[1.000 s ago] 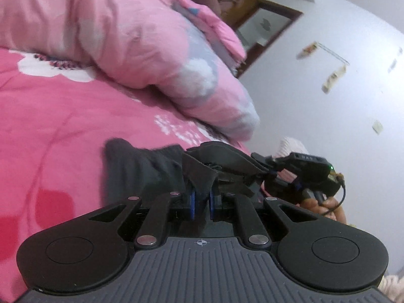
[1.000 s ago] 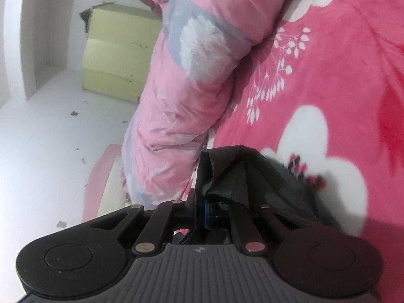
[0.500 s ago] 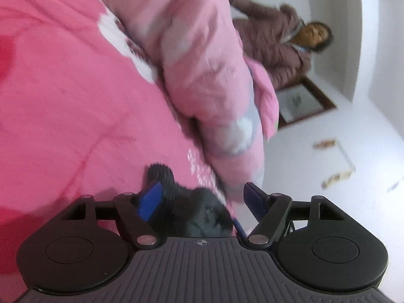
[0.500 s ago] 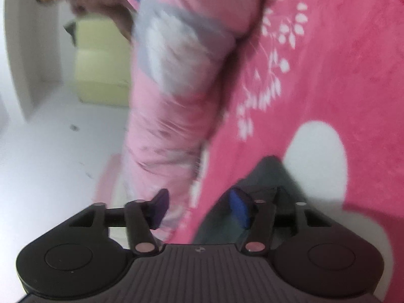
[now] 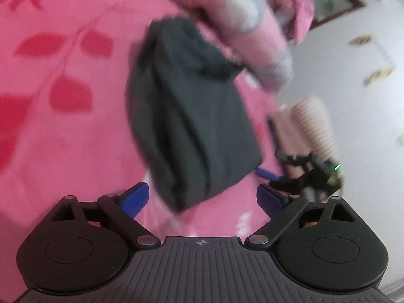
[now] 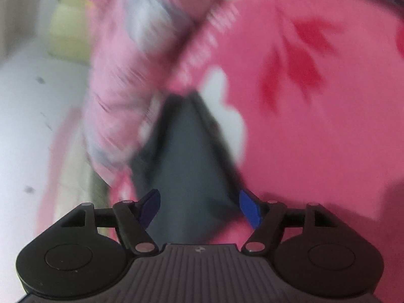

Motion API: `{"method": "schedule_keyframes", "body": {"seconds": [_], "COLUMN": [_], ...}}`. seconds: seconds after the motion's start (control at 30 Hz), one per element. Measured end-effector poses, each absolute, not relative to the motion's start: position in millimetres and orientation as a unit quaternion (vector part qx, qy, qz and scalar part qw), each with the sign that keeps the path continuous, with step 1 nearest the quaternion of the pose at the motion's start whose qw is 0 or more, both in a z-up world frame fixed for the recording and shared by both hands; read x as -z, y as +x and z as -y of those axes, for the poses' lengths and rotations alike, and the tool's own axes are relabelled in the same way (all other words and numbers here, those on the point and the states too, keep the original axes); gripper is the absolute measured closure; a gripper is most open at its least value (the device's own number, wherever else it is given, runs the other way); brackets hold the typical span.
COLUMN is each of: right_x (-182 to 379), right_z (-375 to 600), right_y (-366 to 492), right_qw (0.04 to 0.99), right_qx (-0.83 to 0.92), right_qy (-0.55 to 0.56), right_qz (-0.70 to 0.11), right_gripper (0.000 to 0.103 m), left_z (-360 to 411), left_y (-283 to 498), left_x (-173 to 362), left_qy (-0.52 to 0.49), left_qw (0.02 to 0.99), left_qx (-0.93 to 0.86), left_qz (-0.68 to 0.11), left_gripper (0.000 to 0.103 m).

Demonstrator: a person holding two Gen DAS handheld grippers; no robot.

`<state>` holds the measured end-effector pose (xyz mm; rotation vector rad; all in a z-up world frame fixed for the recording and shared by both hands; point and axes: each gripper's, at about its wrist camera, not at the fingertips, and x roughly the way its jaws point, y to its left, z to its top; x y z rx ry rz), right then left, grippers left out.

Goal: Fold clothes

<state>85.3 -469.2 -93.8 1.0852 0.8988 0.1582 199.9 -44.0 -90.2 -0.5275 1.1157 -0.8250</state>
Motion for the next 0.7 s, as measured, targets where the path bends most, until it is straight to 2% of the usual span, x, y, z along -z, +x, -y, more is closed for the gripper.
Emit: {"method": "schedule_keyframes", "body": {"seconds": [0.17,0.27,0.3,0.33,0.37,0.4,0.43,0.53,0.7], "right_x": [109.0,115.1,116.5,116.0,115.0,116.0,117.6,114.6,98.2], "right_z": [464.7,460.0,457.9,453.6,448.7,443.9,439.0,427.3,421.4], "right_y": [94.3,103.3,106.1,107.1,107.5,107.7,107.7,100.1,58.0], "right_qw": [0.765,0.76,0.759,0.759,0.759,0.757,0.754,0.763,0.766], "right_qx": [-0.088,-0.102,-0.108,-0.112,-0.116,-0.117,-0.118,-0.11,-0.118], "right_qy": [0.503,0.51,0.51,0.508,0.505,0.504,0.503,0.491,0.501], "right_qz": [-0.393,-0.39,-0.39,-0.392,-0.394,-0.399,-0.405,-0.405,-0.385], "right_gripper": [0.031,0.04,0.044,0.049,0.054,0.068,0.088,0.095,0.096], "left_z": [55.8,57.0,57.0,56.8,56.1,55.6,55.7,52.7,28.3], "left_y": [191.1,193.0,191.6,190.7,191.9,193.6,192.9,184.1,153.0], "left_x": [103.2,109.2,113.0,114.3,115.4,117.4,116.4,106.3,81.3], "left_qy": [-0.246,-0.269,-0.278,-0.288,-0.298,-0.308,-0.313,-0.321,-0.332], "left_qw": [0.767,0.77,0.771,0.769,0.761,0.75,0.747,0.752,0.726], "left_qx": [0.366,0.363,0.359,0.356,0.355,0.354,0.353,0.353,0.402], "left_qz": [-0.466,-0.45,-0.447,-0.447,-0.455,-0.467,-0.469,-0.455,-0.449], "left_gripper": [0.009,0.025,0.034,0.052,0.061,0.083,0.095,0.098,0.098]}}
